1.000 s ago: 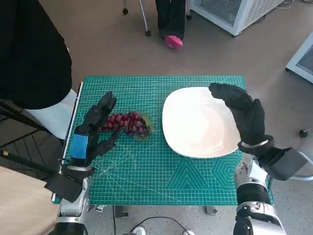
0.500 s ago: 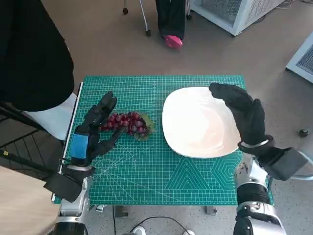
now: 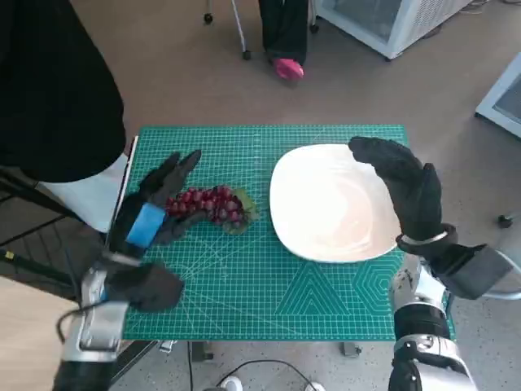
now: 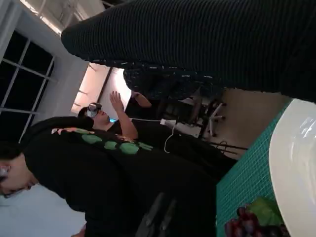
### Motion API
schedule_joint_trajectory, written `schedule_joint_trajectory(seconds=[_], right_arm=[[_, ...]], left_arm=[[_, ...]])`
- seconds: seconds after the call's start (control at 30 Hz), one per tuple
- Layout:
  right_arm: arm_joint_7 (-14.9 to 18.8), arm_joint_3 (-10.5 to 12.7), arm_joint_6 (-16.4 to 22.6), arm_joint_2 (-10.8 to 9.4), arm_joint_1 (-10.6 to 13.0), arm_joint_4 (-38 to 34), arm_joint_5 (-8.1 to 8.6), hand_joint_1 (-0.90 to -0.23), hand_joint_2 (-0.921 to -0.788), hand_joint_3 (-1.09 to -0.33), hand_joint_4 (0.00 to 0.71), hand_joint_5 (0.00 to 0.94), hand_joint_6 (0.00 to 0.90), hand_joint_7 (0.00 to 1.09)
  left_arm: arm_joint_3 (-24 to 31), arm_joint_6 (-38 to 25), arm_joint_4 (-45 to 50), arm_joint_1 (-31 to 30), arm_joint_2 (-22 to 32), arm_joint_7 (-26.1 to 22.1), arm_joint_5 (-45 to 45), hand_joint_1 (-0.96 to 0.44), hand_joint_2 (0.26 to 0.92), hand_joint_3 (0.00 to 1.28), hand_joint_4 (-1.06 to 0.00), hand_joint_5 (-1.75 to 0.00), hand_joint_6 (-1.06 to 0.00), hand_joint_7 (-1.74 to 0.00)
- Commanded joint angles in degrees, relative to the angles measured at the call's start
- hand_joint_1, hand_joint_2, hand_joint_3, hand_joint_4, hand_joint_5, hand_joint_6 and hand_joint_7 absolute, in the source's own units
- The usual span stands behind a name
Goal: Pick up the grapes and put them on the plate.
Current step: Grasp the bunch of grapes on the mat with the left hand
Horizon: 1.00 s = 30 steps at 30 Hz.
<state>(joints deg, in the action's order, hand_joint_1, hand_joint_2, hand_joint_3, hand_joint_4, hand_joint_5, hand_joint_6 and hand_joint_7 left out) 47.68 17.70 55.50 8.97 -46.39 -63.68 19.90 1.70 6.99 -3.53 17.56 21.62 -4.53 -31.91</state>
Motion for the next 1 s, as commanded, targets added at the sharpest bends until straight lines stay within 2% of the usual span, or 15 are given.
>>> schedule_joint_trajectory(seconds=[0.03,0.23,0.4,0.6,1.0], right_arm=[[-0.4,-0.4,-0.4,0.4,-0.4,-0.9,-0.84,-0.463,-0.921,-0.535,0.283,0.002,0.261,0.0],[-0.4,-0.4,-0.5,0.7,-0.7,-1.0,-0.73,-0.462,-0.921,-0.536,0.283,0.002,0.259,0.0],[-0.1,-0.4,-0.8,0.8,-0.8,-0.9,-0.43,-0.459,-0.921,-0.537,0.282,0.001,0.258,0.0],[-0.1,-0.3,-1.0,0.8,-0.9,-0.8,-0.33,-0.462,-0.921,-0.536,0.282,0.001,0.257,0.0],[-0.5,-0.2,-0.8,0.7,-0.9,-0.7,-0.33,-0.439,-0.921,-0.54,0.28,0.0,0.255,0.0]], left_arm=[[-4.0,-8.7,2.0,2.9,1.3,-4.2,-4.8,-0.41,0.803,0.0,-0.09,0.0,-0.24,0.0],[-9.4,-19.0,1.8,6.4,1.6,-9.0,-11.5,-0.43,0.773,0.0,-0.06,0.0,-0.21,0.0],[-13.4,-25.1,-1.1,10.3,1.5,-12.5,-15.3,-0.45,0.766,0.0,-0.04,0.0,-0.18,0.0],[-16.1,-27.8,-6.0,14.1,1.3,-13.3,-16.0,-0.46,0.765,0.0,-0.03,0.0,-0.17,0.0],[-20.4,-29.3,-18.4,20.9,-0.3,-12.6,-14.9,-0.44,0.76,0.0,-0.02,0.0,-0.17,0.0]])
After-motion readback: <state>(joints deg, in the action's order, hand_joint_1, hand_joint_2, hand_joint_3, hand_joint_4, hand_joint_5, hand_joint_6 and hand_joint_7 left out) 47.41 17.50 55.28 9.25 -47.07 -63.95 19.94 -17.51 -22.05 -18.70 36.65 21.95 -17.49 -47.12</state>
